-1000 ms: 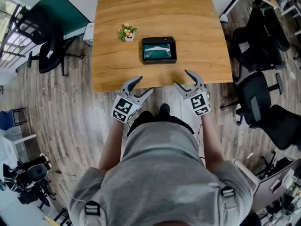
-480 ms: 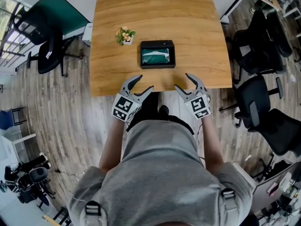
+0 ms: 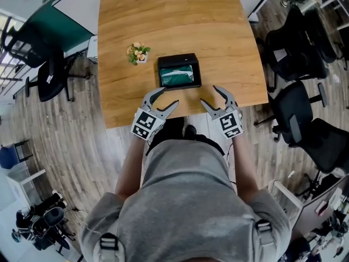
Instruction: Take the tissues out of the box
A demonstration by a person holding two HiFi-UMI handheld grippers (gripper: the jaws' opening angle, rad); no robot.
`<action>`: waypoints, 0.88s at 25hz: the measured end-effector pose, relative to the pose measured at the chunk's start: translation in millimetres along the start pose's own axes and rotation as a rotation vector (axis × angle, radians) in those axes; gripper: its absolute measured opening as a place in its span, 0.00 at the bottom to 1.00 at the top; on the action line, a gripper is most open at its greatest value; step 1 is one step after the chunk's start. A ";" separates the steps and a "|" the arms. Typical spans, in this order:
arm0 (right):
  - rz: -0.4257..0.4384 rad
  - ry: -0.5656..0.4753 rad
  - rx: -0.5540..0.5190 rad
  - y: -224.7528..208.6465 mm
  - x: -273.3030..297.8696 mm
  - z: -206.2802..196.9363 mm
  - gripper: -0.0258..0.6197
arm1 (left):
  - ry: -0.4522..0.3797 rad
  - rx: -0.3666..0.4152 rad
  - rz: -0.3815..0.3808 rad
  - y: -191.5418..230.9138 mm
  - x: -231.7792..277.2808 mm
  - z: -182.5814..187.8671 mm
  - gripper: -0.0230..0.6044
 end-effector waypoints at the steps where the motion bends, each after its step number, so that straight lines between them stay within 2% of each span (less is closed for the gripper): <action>1: -0.003 0.006 0.004 0.4 4.3 0.0 0.49 | 0.008 0.002 -0.009 7.7 3.0 -1.1 0.49; 5: -0.019 0.031 0.015 1.2 18.1 -2.5 0.49 | 0.038 0.006 -0.055 35.8 17.8 -7.4 0.49; 10: -0.041 0.062 0.038 -0.1 29.3 -8.3 0.49 | 0.150 0.063 -0.088 61.2 35.7 -16.1 0.49; 15: -0.051 0.102 0.056 0.5 40.5 -17.6 0.49 | 0.197 0.075 -0.128 79.0 51.0 -24.8 0.49; 17: -0.050 0.109 0.062 0.2 45.0 -19.0 0.49 | 0.207 0.062 -0.146 86.0 58.0 -30.3 0.48; 22: -0.050 0.129 0.061 1.3 53.0 -20.0 0.49 | 0.198 -0.049 -0.183 105.2 72.4 -44.2 0.47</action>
Point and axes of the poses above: the fingertips, and each gripper's own axes: x forward along the fingers, y to its left, z out of its top, the point moved 10 cm from there along -x, backward along the fingers, and after that the axes turned 14 degrees about -z, right-handed, at the moved point
